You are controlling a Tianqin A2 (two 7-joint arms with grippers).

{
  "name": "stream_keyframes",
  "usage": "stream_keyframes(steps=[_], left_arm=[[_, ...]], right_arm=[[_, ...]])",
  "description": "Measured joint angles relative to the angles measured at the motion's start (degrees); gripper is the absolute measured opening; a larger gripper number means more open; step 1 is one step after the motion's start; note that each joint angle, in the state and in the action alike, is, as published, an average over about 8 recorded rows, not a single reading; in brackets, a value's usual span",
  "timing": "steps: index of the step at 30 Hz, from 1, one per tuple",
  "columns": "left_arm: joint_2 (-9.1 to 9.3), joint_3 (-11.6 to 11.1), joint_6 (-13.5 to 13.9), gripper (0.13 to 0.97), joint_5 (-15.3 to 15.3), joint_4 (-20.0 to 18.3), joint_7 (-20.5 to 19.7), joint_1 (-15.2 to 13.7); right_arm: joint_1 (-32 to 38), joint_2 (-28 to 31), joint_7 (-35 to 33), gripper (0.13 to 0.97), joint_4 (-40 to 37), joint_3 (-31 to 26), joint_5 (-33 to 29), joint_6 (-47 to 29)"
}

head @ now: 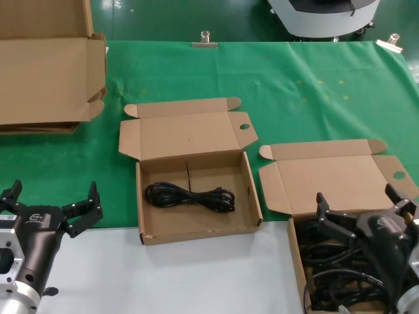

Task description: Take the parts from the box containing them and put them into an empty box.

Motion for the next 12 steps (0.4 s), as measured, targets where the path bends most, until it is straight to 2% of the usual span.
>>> stream_keyframes(steps=[12], left_arm=[[0.00,0.0,0.0,0.966,0.0,0.0,0.0,0.0]], right_arm=[[0.0,0.0,0.0,0.966,0.0,0.0,0.0,0.0]])
